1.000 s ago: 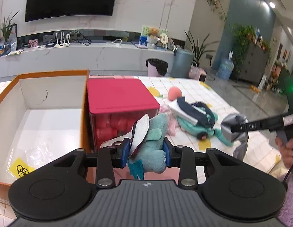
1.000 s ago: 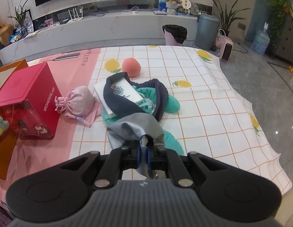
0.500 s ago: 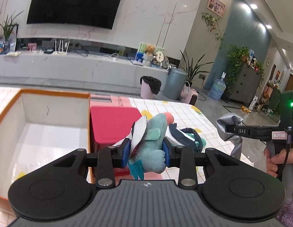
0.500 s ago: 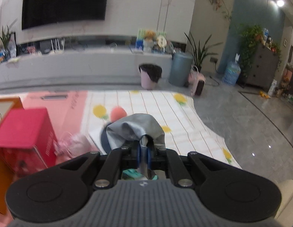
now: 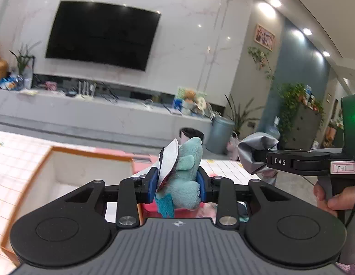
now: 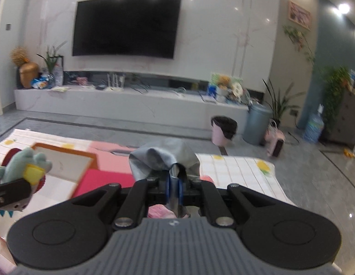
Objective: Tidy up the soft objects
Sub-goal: 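Carry the teal plush and grey cloth over the orange box with both tools, then open the left tool dropping the plush while the right tool releases the grey cloth into the box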
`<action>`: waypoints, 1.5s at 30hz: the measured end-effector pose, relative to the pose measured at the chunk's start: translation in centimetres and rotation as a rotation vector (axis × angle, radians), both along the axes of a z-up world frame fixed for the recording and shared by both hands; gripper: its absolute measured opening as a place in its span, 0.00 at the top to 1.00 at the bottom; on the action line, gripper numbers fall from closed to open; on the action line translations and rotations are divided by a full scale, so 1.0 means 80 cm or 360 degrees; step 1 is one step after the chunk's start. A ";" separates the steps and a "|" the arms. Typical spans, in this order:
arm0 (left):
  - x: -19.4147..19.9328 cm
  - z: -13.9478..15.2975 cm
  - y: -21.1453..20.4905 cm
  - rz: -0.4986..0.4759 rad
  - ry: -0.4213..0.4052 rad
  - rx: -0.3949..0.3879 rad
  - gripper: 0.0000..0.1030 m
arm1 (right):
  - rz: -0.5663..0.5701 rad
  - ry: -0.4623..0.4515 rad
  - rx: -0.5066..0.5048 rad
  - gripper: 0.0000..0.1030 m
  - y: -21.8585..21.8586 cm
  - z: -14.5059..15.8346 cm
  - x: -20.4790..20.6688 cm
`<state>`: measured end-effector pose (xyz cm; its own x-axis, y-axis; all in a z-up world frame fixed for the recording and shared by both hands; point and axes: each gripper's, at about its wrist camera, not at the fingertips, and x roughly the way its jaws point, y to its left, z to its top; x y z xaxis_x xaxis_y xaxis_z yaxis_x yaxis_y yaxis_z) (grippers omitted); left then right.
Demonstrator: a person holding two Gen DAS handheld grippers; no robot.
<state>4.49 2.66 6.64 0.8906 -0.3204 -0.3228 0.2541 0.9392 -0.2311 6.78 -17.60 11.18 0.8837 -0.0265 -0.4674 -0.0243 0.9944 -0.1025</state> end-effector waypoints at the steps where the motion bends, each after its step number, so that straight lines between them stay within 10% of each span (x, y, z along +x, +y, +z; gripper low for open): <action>1: -0.002 0.002 0.006 0.0036 -0.0013 0.0000 0.62 | 0.0026 -0.0006 -0.0016 0.95 0.010 0.005 -0.001; 13: 0.010 -0.015 0.094 0.0277 0.0233 -0.0085 0.62 | 0.0596 -0.0038 0.0180 0.95 0.142 0.046 -0.018; 21: 0.016 -0.046 0.131 0.0367 0.0470 -0.0031 0.62 | 0.0855 0.0117 0.0182 0.94 0.216 0.003 -0.013; 42: 0.041 -0.093 0.099 0.0577 0.0740 0.0474 0.60 | 0.0801 0.0546 0.0161 0.91 0.225 -0.138 0.039; 45: 0.041 -0.092 0.093 0.0576 0.0734 0.0506 0.45 | 0.0771 0.0595 0.0193 0.91 0.218 -0.145 0.044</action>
